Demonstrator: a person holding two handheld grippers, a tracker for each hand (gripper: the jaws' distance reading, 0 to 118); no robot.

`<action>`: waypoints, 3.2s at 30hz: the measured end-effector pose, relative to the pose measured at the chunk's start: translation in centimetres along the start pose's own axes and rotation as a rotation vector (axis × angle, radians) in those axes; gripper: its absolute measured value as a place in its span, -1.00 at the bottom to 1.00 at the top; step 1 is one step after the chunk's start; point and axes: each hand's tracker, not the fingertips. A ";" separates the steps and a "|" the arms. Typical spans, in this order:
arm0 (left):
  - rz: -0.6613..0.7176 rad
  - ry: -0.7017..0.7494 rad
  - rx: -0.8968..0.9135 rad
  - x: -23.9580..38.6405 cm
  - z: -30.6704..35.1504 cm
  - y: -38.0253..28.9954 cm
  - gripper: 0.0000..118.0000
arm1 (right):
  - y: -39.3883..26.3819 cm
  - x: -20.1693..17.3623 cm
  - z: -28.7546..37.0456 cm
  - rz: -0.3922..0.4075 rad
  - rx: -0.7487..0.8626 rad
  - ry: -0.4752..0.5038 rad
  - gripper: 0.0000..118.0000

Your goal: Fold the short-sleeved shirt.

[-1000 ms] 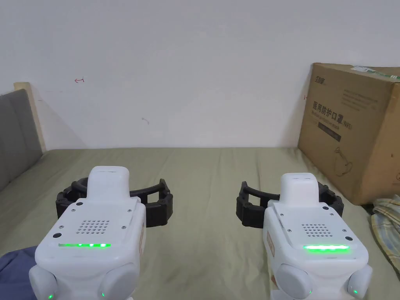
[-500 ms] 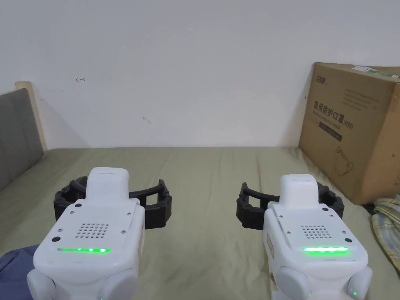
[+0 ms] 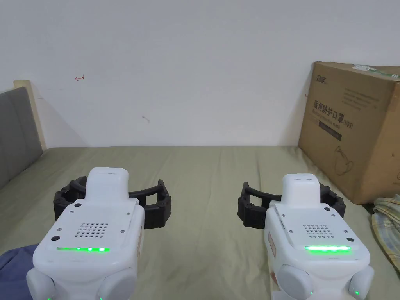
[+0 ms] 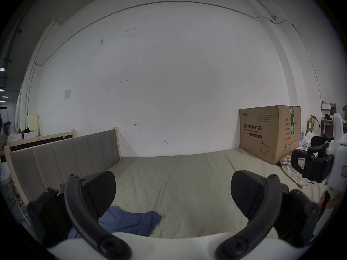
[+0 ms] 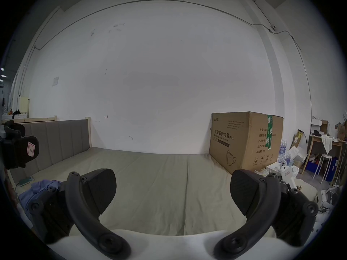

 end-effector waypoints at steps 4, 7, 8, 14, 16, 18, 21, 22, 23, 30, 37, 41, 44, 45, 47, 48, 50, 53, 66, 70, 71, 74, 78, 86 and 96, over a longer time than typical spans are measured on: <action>-0.001 0.002 0.000 0.1 0.0 0.0 1.00 | 0.0 0.1 -0.1 -0.006 -0.004 0.001 1.00; 0.002 -0.001 -0.002 0.1 0.0 0.0 1.00 | -0.1 0.0 -0.1 -0.005 -0.004 0.004 1.00; 0.001 -0.001 -0.003 0.1 0.0 0.0 1.00 | -0.1 0.0 -0.1 -0.002 -0.005 0.004 1.00; -0.003 0.000 -0.008 0.1 -0.1 -0.1 1.00 | -0.1 -0.1 -0.1 -0.003 -0.008 0.010 1.00; -0.001 0.000 -0.008 0.0 -0.1 0.0 1.00 | 0.0 -0.1 -0.1 -0.002 -0.007 0.010 1.00; 0.000 0.002 -0.005 0.0 0.0 0.1 1.00 | 0.0 -0.1 -0.2 -0.002 -0.006 0.011 1.00; 0.001 0.005 -0.003 -0.1 0.0 0.2 1.00 | 0.1 -0.1 -0.1 -0.008 -0.006 0.011 1.00; 0.002 0.005 -0.002 -0.1 0.0 0.2 1.00 | 0.0 -0.1 -0.2 -0.010 -0.007 0.011 1.00; 0.001 0.006 -0.001 -0.1 0.0 0.2 1.00 | 0.0 0.0 -0.2 -0.012 -0.008 0.011 1.00; -0.005 0.010 -0.002 -0.1 0.1 0.1 1.00 | 0.0 0.1 -0.2 -0.019 -0.015 0.008 1.00; -0.003 0.012 -0.002 0.0 0.0 0.2 1.00 | 0.1 0.1 -0.2 -0.014 -0.013 0.010 1.00; -0.006 0.012 0.001 0.0 0.0 0.3 1.00 | 0.1 0.0 -0.2 -0.012 -0.013 0.011 1.00; -0.008 0.012 -0.002 0.0 0.0 0.3 1.00 | 0.0 0.0 -0.2 -0.010 -0.014 0.012 1.00; -0.008 0.014 -0.004 0.0 0.0 0.2 1.00 | 0.0 0.0 -0.2 -0.010 -0.014 0.012 1.00; -0.009 0.014 -0.006 0.0 0.0 0.2 1.00 | 0.0 -0.1 -0.2 -0.009 -0.015 0.012 1.00; -0.009 0.014 -0.006 0.0 0.0 0.2 1.00 | 0.0 -0.1 -0.1 -0.009 -0.015 0.012 1.00; -0.012 0.016 -0.006 0.0 0.0 0.1 1.00 | -0.1 -0.1 -0.2 -0.008 -0.015 0.012 1.00; -0.014 0.019 -0.008 0.0 0.0 0.1 1.00 | -0.1 0.0 -0.1 -0.011 -0.014 0.014 1.00; -0.021 0.024 -0.012 0.0 -0.1 0.0 1.00 | -0.2 0.0 -0.1 -0.011 -0.011 0.020 1.00; -0.024 0.023 -0.012 0.1 -0.1 0.0 1.00 | -0.3 -0.3 -0.1 0.022 -0.009 0.013 1.00; -0.025 0.024 -0.012 0.2 -0.1 0.0 1.00 | -0.4 -0.4 0.0 0.030 -0.007 0.011 1.00; -0.027 0.026 -0.013 0.2 -0.1 0.0 1.00 | -0.4 -0.5 -0.1 0.041 -0.018 0.024 1.00; -0.026 0.025 -0.013 0.2 0.0 0.0 1.00 | -0.4 -0.5 -0.1 0.025 -0.021 0.027 1.00; -0.017 0.030 -0.013 -0.1 0.1 0.0 1.00 | -0.1 0.0 -0.1 -0.004 -0.011 0.015 1.00; 0.035 -0.031 -0.039 -0.4 0.7 0.7 -0.47 | 0.3 0.1 0.3 -0.013 -0.036 -0.057 -0.48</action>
